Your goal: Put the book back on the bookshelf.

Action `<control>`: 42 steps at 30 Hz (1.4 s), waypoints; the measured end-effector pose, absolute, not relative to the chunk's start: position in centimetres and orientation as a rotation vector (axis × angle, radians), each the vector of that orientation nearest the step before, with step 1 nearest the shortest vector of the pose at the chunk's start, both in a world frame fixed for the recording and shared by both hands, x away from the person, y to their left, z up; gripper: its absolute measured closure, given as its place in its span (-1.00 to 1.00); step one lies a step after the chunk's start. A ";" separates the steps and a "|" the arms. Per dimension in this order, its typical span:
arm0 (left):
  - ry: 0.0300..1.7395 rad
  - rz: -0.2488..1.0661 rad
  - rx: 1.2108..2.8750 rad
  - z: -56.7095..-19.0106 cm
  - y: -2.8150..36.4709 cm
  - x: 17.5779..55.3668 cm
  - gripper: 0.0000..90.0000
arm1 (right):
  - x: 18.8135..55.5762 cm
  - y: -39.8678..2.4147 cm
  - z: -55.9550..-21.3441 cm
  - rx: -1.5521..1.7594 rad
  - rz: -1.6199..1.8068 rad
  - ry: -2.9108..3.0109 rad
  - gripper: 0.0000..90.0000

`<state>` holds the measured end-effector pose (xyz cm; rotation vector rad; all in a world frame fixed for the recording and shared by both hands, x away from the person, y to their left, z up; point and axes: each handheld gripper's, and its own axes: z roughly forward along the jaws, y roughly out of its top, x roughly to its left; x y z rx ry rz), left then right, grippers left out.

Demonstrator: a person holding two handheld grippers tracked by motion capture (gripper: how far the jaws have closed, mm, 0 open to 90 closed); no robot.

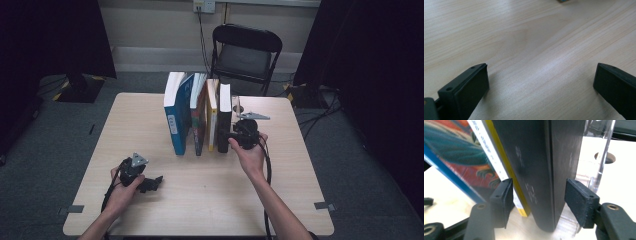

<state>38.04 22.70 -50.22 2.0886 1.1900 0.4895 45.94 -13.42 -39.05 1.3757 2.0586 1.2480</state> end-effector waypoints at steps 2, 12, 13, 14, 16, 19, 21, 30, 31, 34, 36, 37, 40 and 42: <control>1.190 0.490 2.088 -50.2 22.7 38.0 -1.00 | 45.6 -13.9 -39.1 1.360 1.239 2.061 -0.22; 1.192 0.491 2.083 -50.2 22.7 38.0 -1.00 | 43.0 -16.6 -39.2 1.287 1.282 2.138 -0.52; 1.192 0.491 2.083 -50.2 22.7 38.0 -1.00 | 42.8 -16.8 -39.2 1.279 1.283 2.148 -0.55; 1.192 0.491 2.083 -50.2 22.7 38.0 -1.00 | 42.6 -17.1 -39.3 1.275 1.282 2.155 -0.57; 1.192 0.491 2.083 -50.2 22.7 38.0 -1.00 | 42.1 -17.7 -39.4 1.269 1.275 2.155 -0.60; 1.192 0.492 2.083 -50.2 22.7 38.0 -1.00 | 41.1 -19.1 -39.8 1.275 1.272 2.153 -0.66; 1.192 0.492 2.083 -50.2 22.7 38.0 -1.00 | 40.6 -19.8 -40.2 1.273 1.260 2.157 -0.68; 1.192 0.492 2.082 -50.2 22.7 38.0 -1.00 | 39.4 -23.7 -42.1 1.360 1.199 2.135 -0.69; 1.192 0.492 2.083 -50.2 22.7 38.0 -1.00 | 39.3 -24.2 -42.4 1.362 1.188 2.141 -0.69; 1.192 0.491 2.082 -50.2 22.7 38.0 -1.00 | 39.0 -25.4 -43.7 1.385 1.124 2.159 -0.69; 1.192 0.491 2.083 -50.2 22.7 38.0 -1.00 | 38.9 -26.6 -45.1 1.421 1.054 2.189 -0.68; 1.193 0.490 2.082 -50.2 22.7 38.0 -1.00 | 38.9 -26.6 -45.1 1.421 1.054 2.189 -0.68; 1.192 0.491 2.083 -50.2 22.7 38.0 -1.00 | 38.9 -27.4 -46.4 1.422 0.993 2.201 -0.69; 1.192 0.491 2.082 -50.2 22.7 38.0 -1.00 | 39.0 -27.7 -47.2 1.452 0.938 2.207 -0.68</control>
